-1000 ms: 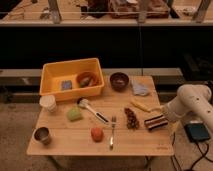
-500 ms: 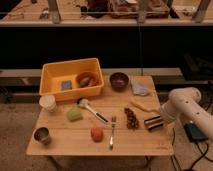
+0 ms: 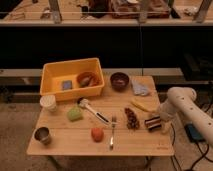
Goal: Place eraser in metal cup
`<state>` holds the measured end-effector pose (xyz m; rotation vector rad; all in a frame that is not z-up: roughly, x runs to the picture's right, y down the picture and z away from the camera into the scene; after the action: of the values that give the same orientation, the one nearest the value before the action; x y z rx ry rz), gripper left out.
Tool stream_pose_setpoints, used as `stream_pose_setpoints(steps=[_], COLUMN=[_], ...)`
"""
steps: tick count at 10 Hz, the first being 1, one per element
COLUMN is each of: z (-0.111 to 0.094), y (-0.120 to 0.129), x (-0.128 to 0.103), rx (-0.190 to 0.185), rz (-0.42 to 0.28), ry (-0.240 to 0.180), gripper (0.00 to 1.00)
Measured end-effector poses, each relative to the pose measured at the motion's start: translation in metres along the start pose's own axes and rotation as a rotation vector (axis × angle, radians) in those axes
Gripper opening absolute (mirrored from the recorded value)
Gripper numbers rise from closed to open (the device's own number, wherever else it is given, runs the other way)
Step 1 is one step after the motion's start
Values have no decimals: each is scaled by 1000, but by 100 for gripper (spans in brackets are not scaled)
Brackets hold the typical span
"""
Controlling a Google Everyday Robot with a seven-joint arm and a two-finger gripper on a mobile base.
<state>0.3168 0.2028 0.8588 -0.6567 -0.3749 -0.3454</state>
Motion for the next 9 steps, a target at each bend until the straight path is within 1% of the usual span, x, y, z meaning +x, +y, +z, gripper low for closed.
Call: stream_pose_setpoints(steps=[1,3,4,5,6,8,9], z=[1,0,-1,-2,-2,-4,-12], y=[2,0,1,2,2,2,-1], x=[-1,-5,-3,-1,-1,-3,-11], rx=[-5,-5,-5,-6,-7,-9,-6], rz=[-13,-19,-15,-16,-16,-25,-56], ry=[-39,-49,-46,-41,-39,-34,-15], gripper=[41,24,12,4,0,0,0])
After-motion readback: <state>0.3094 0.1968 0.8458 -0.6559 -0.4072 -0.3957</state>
